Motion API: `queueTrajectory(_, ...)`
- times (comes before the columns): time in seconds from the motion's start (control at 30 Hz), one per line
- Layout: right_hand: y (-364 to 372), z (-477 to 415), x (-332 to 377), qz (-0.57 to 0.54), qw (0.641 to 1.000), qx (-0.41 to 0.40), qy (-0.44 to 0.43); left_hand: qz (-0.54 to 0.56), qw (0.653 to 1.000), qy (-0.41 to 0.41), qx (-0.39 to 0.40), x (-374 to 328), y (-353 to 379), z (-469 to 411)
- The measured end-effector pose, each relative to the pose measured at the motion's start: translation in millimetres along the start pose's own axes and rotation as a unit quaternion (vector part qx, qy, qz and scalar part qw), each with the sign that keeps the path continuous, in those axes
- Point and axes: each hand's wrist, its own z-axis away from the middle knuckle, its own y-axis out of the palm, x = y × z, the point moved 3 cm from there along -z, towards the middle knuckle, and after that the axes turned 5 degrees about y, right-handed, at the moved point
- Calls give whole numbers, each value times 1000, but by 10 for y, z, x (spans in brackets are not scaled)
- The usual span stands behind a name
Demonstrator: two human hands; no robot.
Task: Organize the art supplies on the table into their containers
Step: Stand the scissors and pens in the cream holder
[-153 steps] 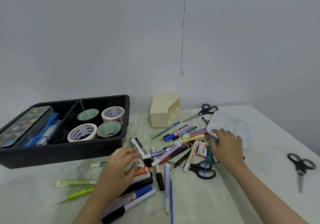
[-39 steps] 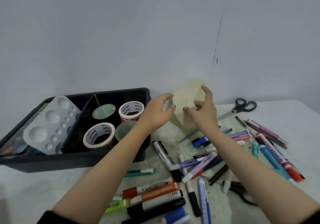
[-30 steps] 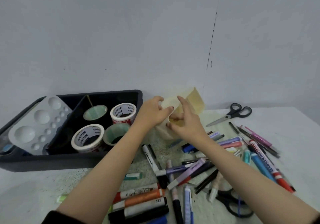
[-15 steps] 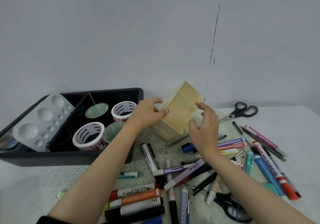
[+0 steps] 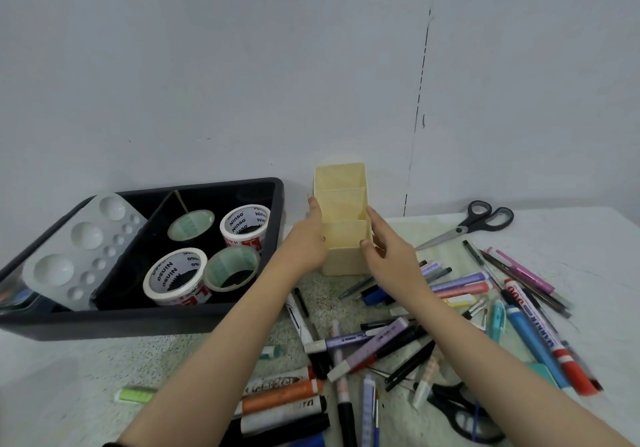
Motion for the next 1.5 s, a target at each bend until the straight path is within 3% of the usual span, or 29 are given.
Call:
queueTrajectory(0.37, -82, 28, -54, -15, 1000, 18, 9, 101, 995, 6, -24, 20, 124, 116)
queueTrajectory(0.57, -650, -144, -155, 75, 991, -88, 65, 113, 993, 2, -44, 22, 183, 119)
queueTrajectory(0.73, -1410, -429, -562, 252, 934, -221, 125, 94, 987, 27, -128, 8, 236, 181)
queueTrajectory(0.83, -1692, -491, -732, 391, 867, -225, 211, 47, 976, 55, -207, -91, 246, 264)
queueTrajectory(0.9, -1768, -488, -785, 423, 853, -210, 223, 17, 961, 98, -258, -180, 265, 299)
queueTrajectory(1.03, -1733, -466, -865, 410, 879, -153, 191, -14, 942, 167, -290, -331, 346, 289)
queueTrajectory(1.17, -1755, -464, -919, 364, 905, -149, 162, -11, 939, 220, -264, -485, 432, 263)
queueTrajectory(1.33, -1866, -473, -819, 249, 956, -141, 67, 61, 960, 214, -169, -659, 525, 152)
queueTrajectory(1.5, -2069, -386, -465, 233, 959, -158, -33, 119, 980, 152, -42, -866, 605, -45)
